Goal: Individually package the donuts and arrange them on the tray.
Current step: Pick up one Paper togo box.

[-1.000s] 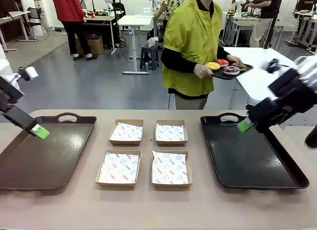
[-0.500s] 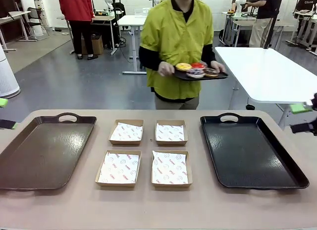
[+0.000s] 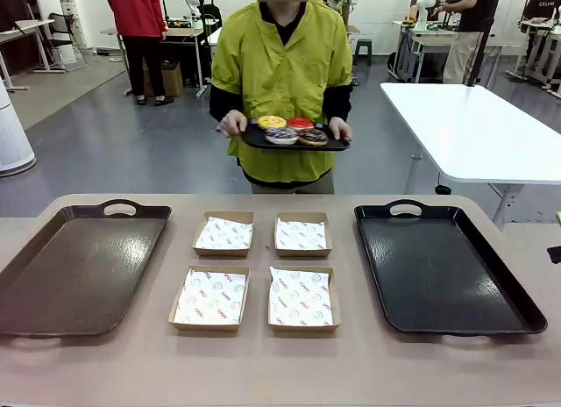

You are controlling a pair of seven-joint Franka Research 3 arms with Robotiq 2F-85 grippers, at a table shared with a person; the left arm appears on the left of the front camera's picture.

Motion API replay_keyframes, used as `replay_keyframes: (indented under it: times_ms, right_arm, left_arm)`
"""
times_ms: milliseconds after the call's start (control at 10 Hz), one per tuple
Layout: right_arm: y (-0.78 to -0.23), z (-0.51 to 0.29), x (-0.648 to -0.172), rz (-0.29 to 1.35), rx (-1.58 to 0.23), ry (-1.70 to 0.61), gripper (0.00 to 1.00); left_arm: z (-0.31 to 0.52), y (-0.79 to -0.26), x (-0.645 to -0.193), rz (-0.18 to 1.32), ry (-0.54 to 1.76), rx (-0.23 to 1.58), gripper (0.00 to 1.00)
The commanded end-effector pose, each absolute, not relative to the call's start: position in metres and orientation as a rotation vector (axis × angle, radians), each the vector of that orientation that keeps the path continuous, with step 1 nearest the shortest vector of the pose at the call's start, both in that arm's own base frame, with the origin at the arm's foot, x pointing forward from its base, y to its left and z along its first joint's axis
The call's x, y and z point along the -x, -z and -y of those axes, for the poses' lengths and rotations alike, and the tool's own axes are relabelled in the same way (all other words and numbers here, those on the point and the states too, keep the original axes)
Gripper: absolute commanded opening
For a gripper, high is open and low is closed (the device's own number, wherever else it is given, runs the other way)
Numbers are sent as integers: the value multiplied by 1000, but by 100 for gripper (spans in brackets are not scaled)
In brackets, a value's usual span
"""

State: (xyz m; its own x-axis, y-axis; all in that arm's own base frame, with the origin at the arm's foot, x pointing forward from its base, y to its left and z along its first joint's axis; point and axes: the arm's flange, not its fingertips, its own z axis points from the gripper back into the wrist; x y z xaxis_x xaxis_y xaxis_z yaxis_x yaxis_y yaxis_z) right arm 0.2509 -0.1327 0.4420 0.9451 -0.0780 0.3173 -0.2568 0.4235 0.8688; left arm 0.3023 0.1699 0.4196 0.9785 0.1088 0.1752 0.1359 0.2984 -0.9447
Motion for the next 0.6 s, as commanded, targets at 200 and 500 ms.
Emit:
replay_keyframes:
  times_ms: [200,500]
  right_arm:
    - [-442,133,-251,332,-1134,-114,100]
    - [-442,133,-251,332,-1134,-114,100]
  left_arm:
    - [-170,-420,-302,222,18,1271,100]
    - [-170,-420,-302,222,18,1271,100]
